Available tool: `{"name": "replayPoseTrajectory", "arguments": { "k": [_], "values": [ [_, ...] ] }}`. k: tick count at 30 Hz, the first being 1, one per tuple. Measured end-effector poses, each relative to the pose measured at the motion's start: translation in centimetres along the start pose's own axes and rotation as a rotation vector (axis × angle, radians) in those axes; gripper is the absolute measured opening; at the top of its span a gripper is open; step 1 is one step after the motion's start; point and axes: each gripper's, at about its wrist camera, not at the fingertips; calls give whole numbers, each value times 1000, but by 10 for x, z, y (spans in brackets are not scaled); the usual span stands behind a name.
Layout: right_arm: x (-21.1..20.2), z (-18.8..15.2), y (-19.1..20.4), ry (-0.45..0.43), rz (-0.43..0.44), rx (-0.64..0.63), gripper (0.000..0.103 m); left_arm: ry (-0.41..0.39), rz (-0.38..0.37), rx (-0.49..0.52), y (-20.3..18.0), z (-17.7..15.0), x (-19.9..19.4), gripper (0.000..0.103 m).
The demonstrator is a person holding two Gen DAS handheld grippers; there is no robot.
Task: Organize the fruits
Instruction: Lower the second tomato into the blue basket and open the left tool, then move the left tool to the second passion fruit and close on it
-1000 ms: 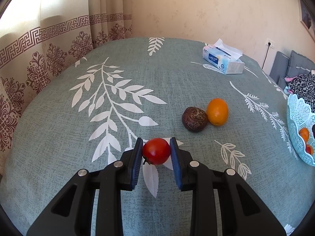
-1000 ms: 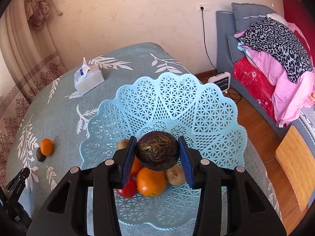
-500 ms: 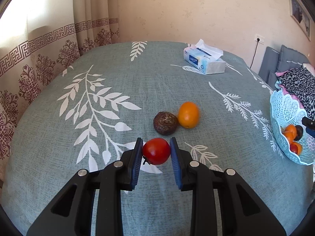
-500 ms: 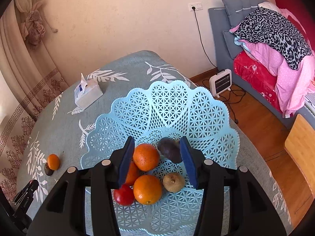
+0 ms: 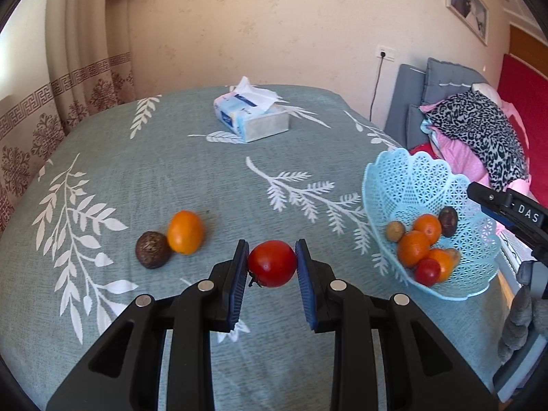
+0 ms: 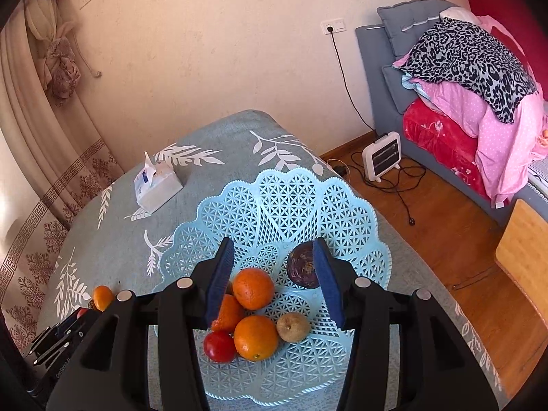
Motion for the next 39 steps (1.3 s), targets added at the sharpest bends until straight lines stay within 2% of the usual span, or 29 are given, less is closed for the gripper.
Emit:
{"name": "replayPoseTrajectory", "arguments": {
  "k": [9,17,19,20,21,26,28,30,31,39],
  "values": [
    [-2,5,-8,-4,7,22,50,-12,-132,100,-52,27,16,28],
    [0,8,-11,-1,10,31,50,6,-195,147,-80,38,36,29],
    [1,7,-12,2,10,33,50,4,-205,151,-83,41,39,34],
    [1,7,-12,3,9,33,50,3,-203,147,-83,42,40,49],
    [1,7,-11,3,9,33,50,-4,-199,138,-82,43,39,59],
    [3,5,-10,7,12,29,50,-15,-174,110,-67,44,38,60],
    [4,3,-8,11,14,23,50,-9,-153,96,-59,44,37,64],
    [4,0,-6,16,17,16,50,-1,-120,88,-52,43,37,78],
    [4,-1,-4,18,18,14,50,-4,-116,83,-49,42,36,80],
    [5,-8,5,29,31,-6,50,-20,-58,70,-29,38,25,81]
  ]
}}
Point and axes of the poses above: each gripper's, at about its wrist camera, not at the fingertips, and x roughly the way its jaws point, y to its left, z to its top, and after that the axes turned 11 degrees about x, right-handed
